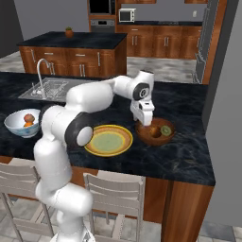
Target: Take the fruits from the plate on the dining counter and place two fruits in each bowl.
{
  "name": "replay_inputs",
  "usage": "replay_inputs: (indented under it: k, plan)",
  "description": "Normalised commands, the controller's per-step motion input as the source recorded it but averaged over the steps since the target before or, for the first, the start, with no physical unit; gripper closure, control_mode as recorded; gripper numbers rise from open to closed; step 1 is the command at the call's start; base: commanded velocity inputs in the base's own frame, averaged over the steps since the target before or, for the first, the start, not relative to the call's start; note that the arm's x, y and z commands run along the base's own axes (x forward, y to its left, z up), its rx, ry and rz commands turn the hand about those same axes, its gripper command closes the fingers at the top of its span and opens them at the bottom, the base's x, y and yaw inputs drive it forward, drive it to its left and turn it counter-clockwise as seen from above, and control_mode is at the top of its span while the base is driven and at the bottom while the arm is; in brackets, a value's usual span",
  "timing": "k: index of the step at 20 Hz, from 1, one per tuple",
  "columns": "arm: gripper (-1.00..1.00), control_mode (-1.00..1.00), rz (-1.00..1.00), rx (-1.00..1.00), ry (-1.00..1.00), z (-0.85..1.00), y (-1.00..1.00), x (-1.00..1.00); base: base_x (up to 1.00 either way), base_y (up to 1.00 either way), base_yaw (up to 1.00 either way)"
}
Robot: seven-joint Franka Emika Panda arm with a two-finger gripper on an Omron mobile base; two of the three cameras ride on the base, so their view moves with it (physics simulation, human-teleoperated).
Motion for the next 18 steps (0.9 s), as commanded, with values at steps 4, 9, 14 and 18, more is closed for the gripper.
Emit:
replay_inputs:
  k: [4, 9, 14, 18]
  plan:
    - [-1.00, -1.00, 0.30, 0.00, -0.05, 0.26, 0.73, -0.44, 0.00, 0.00, 0.00]
    - [-1.00, -1.00, 0.38, 0.00, -0.04, 0.29, 0.51, -0.62, 0.00, 0.00, 0.00]
    - [-1.00, -1.00, 0.27, 0.00, -0.24, 0.21, 0.37, -0.74, 0.00, 0.00, 0.00]
    - [-1.00, -1.00, 0.22, 0.00, -0.16, 0.27, 0.36, -0.72, 0.00, 0.00, 0.00]
